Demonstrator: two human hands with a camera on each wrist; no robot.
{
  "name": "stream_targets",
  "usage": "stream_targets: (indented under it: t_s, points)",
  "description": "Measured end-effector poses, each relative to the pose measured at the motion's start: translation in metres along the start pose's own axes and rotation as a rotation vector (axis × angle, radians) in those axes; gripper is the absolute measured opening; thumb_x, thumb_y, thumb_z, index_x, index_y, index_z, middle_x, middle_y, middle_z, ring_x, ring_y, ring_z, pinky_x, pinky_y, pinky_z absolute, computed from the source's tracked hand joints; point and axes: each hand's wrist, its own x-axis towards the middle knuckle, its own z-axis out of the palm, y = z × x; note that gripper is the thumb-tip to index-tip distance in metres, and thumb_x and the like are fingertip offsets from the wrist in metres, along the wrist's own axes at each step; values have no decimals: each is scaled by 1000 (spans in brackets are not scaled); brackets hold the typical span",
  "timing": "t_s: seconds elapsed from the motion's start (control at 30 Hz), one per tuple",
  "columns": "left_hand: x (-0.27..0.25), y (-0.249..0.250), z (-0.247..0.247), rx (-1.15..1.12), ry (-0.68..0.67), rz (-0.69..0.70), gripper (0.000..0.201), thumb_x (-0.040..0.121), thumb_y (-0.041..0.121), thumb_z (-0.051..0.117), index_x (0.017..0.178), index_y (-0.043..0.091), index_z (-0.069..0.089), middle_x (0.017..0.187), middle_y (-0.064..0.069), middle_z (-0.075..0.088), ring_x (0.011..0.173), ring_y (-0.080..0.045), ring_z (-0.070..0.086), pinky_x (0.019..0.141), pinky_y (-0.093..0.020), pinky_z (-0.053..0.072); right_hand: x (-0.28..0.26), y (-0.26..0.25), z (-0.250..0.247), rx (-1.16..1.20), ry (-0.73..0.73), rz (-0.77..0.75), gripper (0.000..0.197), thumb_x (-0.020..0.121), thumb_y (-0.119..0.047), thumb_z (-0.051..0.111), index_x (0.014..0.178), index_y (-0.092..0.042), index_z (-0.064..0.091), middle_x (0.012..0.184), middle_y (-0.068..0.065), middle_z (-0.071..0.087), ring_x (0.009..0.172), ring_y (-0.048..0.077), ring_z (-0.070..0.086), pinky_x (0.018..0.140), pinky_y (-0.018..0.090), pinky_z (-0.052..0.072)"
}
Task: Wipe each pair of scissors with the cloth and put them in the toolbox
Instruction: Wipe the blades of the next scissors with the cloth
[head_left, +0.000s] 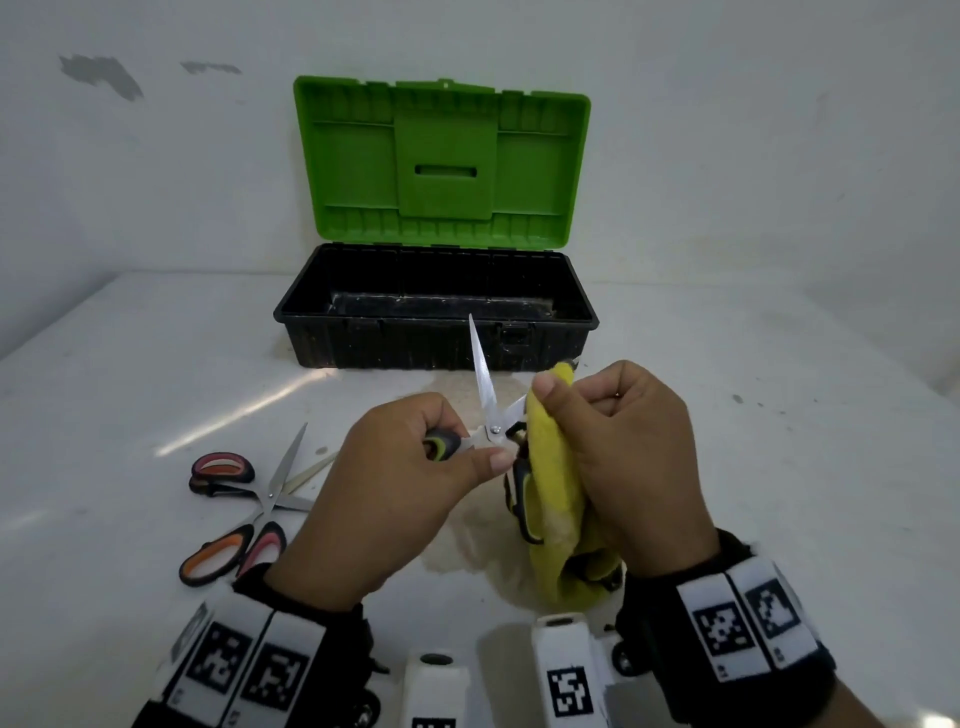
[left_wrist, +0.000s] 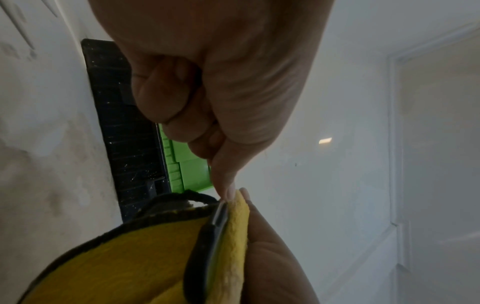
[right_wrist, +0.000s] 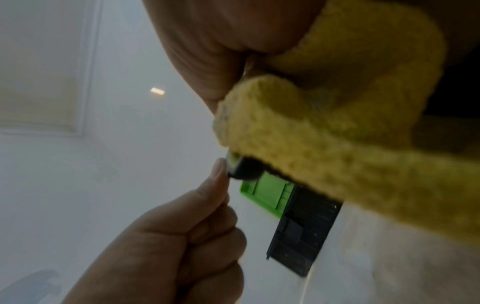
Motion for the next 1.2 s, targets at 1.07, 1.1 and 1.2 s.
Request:
stream_targets:
  t_s: [1.07, 1.1, 1.2]
  points:
    - [-1, -1, -15, -43, -73, 1, 33, 69, 43, 82, 63, 22, 58, 48, 11, 44, 44, -3, 37, 44, -13, 33, 7, 1, -3, 127, -5, 89, 33, 75, -44, 79, 70, -17, 60, 62, -1, 62, 59, 13, 60, 60, 32, 55]
    - [-1, 0, -15, -31, -74, 10, 32, 69, 44, 82, 64, 23, 58, 48, 11, 44, 44, -3, 37, 44, -14, 33, 9, 1, -5, 129, -11, 93, 33, 74, -44, 79, 69, -17, 60, 63, 0, 62, 60, 14, 61, 61, 34, 55]
    - [-2, 1, -13, -40, -55, 27, 32, 70, 41, 82, 65, 19, 59, 49, 11, 42, 45, -3, 36, 45, -14, 34, 20, 2, -9, 151, 26, 104, 33, 75, -43, 79, 67, -17, 61, 65, -3, 64, 61, 10, 61, 59, 31, 53]
